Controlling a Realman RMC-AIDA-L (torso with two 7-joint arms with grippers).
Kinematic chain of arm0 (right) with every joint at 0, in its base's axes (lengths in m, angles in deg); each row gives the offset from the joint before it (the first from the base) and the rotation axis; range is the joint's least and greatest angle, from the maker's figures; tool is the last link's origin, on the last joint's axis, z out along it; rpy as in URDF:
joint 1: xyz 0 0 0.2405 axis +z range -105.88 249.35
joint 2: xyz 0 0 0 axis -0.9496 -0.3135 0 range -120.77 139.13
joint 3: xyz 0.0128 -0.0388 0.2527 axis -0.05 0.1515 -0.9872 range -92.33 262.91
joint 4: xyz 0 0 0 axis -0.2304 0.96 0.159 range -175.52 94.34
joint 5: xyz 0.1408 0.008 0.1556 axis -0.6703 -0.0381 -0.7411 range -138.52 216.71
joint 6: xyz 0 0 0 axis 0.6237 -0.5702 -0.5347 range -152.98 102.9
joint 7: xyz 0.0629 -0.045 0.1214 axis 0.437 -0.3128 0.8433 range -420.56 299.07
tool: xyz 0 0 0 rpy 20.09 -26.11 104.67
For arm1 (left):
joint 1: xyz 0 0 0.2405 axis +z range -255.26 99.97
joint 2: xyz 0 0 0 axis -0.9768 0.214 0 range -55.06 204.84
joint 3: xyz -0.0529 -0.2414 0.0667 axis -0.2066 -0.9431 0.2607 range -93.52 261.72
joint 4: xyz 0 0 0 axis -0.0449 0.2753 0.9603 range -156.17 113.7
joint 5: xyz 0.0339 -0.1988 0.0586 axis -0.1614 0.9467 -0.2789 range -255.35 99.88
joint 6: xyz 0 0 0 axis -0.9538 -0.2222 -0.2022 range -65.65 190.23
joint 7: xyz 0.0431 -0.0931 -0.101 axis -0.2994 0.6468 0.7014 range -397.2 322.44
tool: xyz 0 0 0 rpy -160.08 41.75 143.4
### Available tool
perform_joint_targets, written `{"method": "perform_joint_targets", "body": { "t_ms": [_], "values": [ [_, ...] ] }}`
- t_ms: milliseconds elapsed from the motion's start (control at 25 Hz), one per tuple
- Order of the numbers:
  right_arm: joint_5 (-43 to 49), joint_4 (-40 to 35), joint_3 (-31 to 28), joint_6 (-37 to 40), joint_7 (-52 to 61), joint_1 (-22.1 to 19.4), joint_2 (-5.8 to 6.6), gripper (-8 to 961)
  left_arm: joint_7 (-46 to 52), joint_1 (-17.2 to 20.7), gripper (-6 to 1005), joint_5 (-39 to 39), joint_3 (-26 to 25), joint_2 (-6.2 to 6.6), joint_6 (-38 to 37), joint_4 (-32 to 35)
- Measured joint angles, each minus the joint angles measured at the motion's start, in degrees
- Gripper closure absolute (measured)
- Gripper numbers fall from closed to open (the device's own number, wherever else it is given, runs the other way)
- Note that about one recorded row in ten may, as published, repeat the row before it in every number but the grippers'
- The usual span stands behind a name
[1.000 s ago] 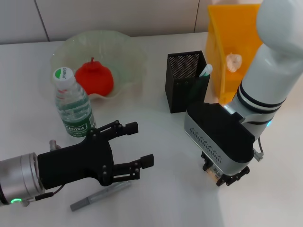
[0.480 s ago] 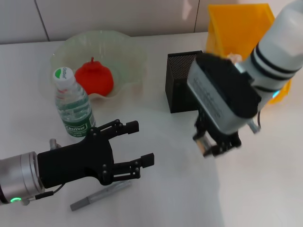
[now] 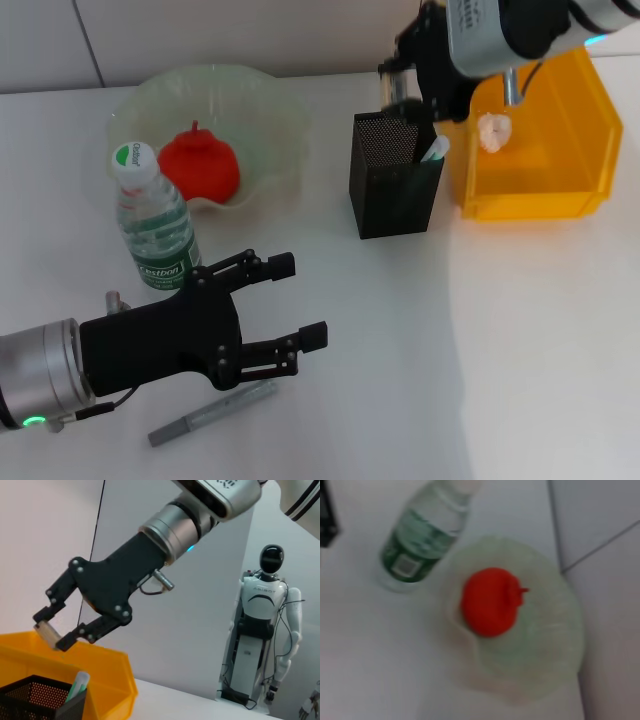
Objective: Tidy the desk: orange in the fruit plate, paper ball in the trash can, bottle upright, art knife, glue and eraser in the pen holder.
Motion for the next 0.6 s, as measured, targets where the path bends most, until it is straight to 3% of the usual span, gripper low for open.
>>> {"method": "perform_joint_targets", "body": {
  "t_ms": [280, 600],
  "values": [
    [0.31, 5.7, 0.69, -4.8, -0.05, 0.29, 0.01, 513, 0.0, -0.03, 140, 0.13, 0.0, 0.0, -0.13, 0.0],
    [0.99, 7.75, 1.71, -2.8, 1.36, 0.3, 0.0, 497, 0.22, -0.09, 141, 0.15, -0.1, 0.11, -0.88, 0.09]
  ]
}}
